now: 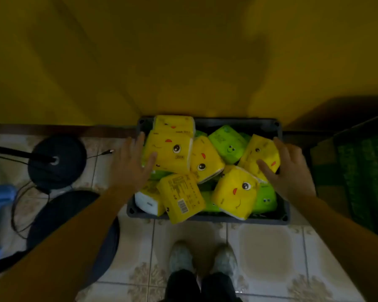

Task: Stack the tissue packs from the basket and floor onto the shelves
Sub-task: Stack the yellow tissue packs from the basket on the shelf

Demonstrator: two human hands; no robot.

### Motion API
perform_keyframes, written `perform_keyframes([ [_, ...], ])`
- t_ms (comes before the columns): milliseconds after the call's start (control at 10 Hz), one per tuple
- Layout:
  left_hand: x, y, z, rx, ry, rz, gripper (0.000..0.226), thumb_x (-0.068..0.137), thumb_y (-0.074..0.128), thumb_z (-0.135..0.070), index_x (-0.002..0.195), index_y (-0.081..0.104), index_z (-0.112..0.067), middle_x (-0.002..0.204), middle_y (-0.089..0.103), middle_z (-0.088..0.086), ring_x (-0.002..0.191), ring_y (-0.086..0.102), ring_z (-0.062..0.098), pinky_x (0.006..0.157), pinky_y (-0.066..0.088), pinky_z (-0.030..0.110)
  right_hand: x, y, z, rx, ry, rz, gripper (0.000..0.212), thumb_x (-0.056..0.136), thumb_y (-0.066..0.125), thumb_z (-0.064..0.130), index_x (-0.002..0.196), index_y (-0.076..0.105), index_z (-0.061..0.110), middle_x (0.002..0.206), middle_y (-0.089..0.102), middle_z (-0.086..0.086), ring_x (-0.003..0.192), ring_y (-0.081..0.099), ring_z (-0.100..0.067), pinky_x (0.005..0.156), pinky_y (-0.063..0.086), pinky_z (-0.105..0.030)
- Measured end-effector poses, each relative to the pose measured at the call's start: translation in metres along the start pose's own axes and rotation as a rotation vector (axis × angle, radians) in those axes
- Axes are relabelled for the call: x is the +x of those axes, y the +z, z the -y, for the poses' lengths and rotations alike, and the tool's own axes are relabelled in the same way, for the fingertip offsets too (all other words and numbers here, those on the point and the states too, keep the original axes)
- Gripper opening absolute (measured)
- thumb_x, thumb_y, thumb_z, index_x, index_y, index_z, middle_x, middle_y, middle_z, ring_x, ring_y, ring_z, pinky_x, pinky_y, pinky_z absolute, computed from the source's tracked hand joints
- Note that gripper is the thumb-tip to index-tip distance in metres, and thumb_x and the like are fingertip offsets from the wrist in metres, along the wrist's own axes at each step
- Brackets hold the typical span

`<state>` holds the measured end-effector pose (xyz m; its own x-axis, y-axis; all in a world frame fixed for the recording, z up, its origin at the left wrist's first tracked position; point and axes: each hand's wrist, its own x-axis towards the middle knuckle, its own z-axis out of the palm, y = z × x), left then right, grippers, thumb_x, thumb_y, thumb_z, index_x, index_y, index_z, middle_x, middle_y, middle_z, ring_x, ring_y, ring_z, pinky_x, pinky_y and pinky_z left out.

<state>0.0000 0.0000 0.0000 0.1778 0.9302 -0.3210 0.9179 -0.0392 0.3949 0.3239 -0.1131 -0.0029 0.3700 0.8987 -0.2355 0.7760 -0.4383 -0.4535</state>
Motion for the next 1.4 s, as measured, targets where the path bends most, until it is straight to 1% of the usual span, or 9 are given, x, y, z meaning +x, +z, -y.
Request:
perform_keyframes([
  [100,0.008,0.004,0.011,-0.076,-0.154,0.016,0.066,0.093,0.034,-0.053,0.150,0.013,-0.026,0.154,0.015,0.013,0.139,0.021,0.036,0.112,0.024,0.051,0.007,0.009,-0.018,0.068,0.059,-0.039,0.072,0.083,0.064,0.035,0.143,0.033,0.011,0.136,0.034,-0.023,0.125,0.037,-0.039,0.101,0.035,-0.048],
  [300,0.019,0.039,0.037,-0.187,-0.181,0.127,0.094,0.069,0.016,-0.088,0.148,0.003,-0.038,0.156,0.012,0.014,0.140,0.019,0.035,0.111,0.023,0.053,0.008,0.031,-0.043,0.196,0.186,0.036,0.071,0.083,0.064,0.034,0.144,0.031,0.016,0.140,0.025,-0.018,0.132,0.028,-0.033,0.108,0.026,-0.043],
  [500,0.028,0.059,0.056,-0.343,-0.152,0.137,0.086,0.063,0.022,-0.093,0.139,0.005,-0.059,0.140,0.043,0.010,0.117,0.049,0.029,0.102,0.038,0.052,0.018,0.040,-0.052,0.245,0.182,0.124,0.072,0.084,0.061,0.040,0.145,0.024,0.030,0.144,0.015,-0.004,0.131,0.031,-0.027,0.105,0.030,-0.039],
  [700,0.037,0.066,0.058,-0.378,-0.147,0.145,0.109,0.046,0.025,-0.100,0.142,0.007,-0.054,0.129,0.036,0.006,0.110,0.043,0.023,0.101,0.034,0.043,0.029,0.048,-0.063,0.227,0.197,0.165,0.085,0.072,0.058,0.055,0.144,0.014,0.043,0.147,0.009,0.000,0.134,0.030,-0.031,0.107,0.032,-0.048],
  [800,0.043,0.065,0.056,-0.402,-0.116,0.130,0.109,0.044,0.029,-0.100,0.140,0.002,-0.058,0.140,0.032,0.009,0.114,0.046,0.024,0.101,0.036,0.041,0.035,0.053,-0.066,0.264,0.194,0.145,0.087,0.069,0.061,0.053,0.143,0.015,0.045,0.147,0.008,-0.001,0.136,0.027,-0.031,0.110,0.030,-0.049],
  [1000,0.062,0.066,0.081,-0.374,-0.070,0.208,0.096,0.053,0.044,-0.094,0.134,0.000,-0.067,0.138,0.046,0.011,0.123,0.046,0.032,0.102,0.040,0.054,0.046,0.062,-0.066,0.297,0.252,0.173,0.090,0.075,0.069,0.041,0.143,0.010,0.047,0.150,0.009,-0.011,0.139,0.020,-0.032,0.112,0.024,-0.049],
  [1200,0.025,0.047,0.066,-0.410,-0.067,0.177,0.098,0.049,0.039,-0.097,0.133,0.001,-0.061,0.134,0.049,0.008,0.118,0.050,0.026,0.093,0.042,0.035,0.009,0.050,-0.057,0.224,0.313,0.173,0.091,0.074,0.069,0.045,0.142,0.009,0.049,0.145,0.016,-0.015,0.134,0.027,-0.038,0.108,0.028,-0.049],
  [1300,-0.010,0.016,0.053,-0.409,-0.057,0.197,0.101,0.047,0.038,-0.097,0.133,0.003,-0.057,0.126,0.049,-0.006,0.111,0.050,0.016,0.088,0.041,0.030,-0.029,0.024,-0.043,0.257,0.344,0.195,0.090,0.076,0.068,0.044,0.141,0.007,0.051,0.151,0.008,-0.009,0.138,0.021,-0.037,0.112,0.025,-0.051],
  [1400,-0.050,-0.031,0.026,-0.413,-0.062,0.230,0.093,0.067,0.047,-0.083,0.141,0.004,-0.046,0.124,0.047,-0.010,0.109,0.052,0.017,0.089,0.041,0.031,-0.070,-0.018,-0.020,0.304,0.365,0.209,0.088,0.079,0.067,0.039,0.143,0.008,0.046,0.151,0.007,-0.010,0.137,0.022,-0.036,0.111,0.023,-0.046],
])
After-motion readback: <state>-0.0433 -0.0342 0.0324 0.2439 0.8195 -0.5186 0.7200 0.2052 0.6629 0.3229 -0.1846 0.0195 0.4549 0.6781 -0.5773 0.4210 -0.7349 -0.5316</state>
